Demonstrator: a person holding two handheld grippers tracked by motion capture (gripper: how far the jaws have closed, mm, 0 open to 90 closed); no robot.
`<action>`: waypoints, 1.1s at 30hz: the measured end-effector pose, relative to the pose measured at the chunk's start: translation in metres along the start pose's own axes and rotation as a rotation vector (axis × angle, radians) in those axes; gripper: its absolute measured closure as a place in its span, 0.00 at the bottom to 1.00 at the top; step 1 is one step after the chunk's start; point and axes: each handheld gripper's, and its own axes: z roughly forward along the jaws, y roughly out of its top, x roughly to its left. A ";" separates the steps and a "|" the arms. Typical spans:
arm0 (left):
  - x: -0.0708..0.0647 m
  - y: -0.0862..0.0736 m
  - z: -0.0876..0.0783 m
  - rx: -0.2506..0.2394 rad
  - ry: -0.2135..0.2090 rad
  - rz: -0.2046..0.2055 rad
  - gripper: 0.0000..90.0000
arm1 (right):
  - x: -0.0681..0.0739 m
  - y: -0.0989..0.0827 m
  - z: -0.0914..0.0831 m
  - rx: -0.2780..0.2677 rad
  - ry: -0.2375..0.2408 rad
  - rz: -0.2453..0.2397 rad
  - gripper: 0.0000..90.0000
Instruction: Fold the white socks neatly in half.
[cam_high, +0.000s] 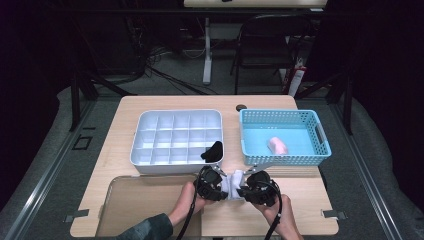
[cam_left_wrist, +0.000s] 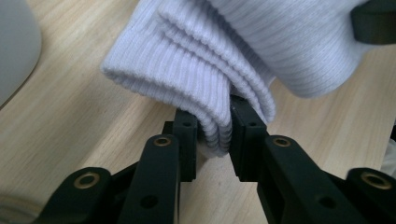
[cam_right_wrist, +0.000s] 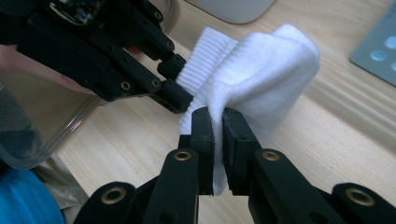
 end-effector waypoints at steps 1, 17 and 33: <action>-0.001 0.000 0.001 -0.005 0.010 0.001 0.84 | 0.000 0.000 0.000 0.000 0.000 0.000 0.94; 0.015 0.000 -0.023 0.002 -0.044 -0.009 0.53 | -0.001 -0.003 0.022 0.076 0.011 -0.018 0.93; 0.007 0.007 -0.023 -0.155 0.026 -0.063 0.27 | 0.001 -0.005 0.031 0.063 -0.022 -0.014 0.92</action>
